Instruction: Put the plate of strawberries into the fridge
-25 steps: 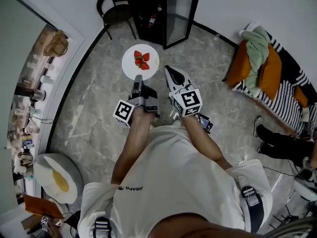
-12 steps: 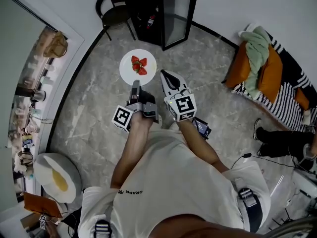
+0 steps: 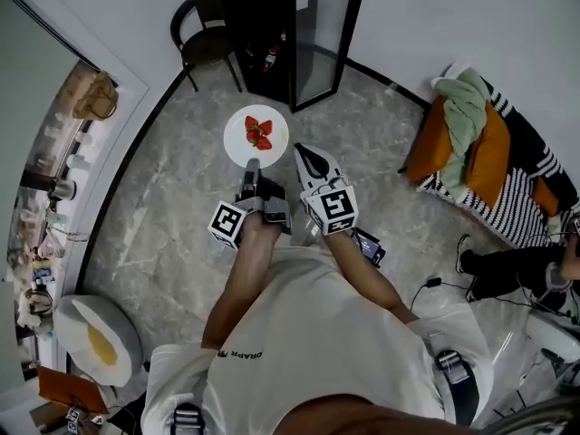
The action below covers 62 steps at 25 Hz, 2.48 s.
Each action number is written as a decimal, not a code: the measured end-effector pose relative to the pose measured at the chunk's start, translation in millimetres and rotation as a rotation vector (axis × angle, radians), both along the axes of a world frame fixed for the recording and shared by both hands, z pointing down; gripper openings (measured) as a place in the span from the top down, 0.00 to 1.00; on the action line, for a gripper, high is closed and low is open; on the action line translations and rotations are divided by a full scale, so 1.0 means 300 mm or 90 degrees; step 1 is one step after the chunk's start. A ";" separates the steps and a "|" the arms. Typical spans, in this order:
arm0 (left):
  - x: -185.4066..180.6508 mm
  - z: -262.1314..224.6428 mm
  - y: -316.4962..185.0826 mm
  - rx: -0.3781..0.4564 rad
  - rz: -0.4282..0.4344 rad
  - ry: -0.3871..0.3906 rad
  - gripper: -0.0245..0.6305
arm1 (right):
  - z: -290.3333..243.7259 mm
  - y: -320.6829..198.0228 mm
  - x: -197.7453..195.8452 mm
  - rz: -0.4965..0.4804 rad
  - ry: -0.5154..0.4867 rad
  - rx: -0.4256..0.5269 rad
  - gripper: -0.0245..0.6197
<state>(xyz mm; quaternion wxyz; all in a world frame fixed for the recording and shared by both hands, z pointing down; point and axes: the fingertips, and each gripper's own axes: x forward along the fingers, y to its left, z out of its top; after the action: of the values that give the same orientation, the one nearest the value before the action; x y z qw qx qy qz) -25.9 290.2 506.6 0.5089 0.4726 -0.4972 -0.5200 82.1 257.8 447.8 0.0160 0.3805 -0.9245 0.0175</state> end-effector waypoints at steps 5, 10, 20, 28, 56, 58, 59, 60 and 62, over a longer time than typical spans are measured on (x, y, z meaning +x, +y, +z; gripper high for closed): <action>-0.004 0.016 -0.142 -0.002 0.010 -0.007 0.95 | 0.033 -0.129 -0.004 0.001 0.013 0.004 0.95; -0.039 0.062 -0.349 -0.021 0.011 -0.006 0.95 | 0.059 -0.342 -0.045 -0.004 0.009 -0.009 0.95; -0.176 0.114 -0.769 -0.038 0.021 -0.006 0.95 | 0.105 -0.764 -0.193 -0.003 0.002 -0.022 0.95; -0.273 0.170 -0.998 -0.036 0.041 -0.005 0.94 | 0.165 -0.998 -0.295 0.015 -0.005 -0.026 0.95; -0.454 0.235 -1.284 -0.064 0.076 -0.002 0.95 | 0.207 -1.315 -0.458 0.049 0.006 -0.053 0.95; -0.453 0.242 -1.307 -0.060 0.075 -0.006 0.95 | 0.217 -1.335 -0.455 0.047 0.003 -0.051 0.95; -0.452 0.244 -1.311 -0.058 0.074 -0.008 0.95 | 0.222 -1.338 -0.455 0.046 0.001 -0.050 0.95; -0.451 0.245 -1.318 -0.057 0.073 -0.010 0.95 | 0.226 -1.344 -0.455 0.045 -0.001 -0.049 0.95; -0.451 0.244 -1.371 -0.056 0.068 -0.013 0.95 | 0.225 -1.398 -0.460 0.038 -0.004 -0.048 0.95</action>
<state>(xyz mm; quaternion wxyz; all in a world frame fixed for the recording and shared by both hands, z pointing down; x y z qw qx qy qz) -161.3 -121.1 579.7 0.5510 0.4809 -0.4988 -0.4651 -55.8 -161.5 515.4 0.0268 0.4069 -0.9115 0.0538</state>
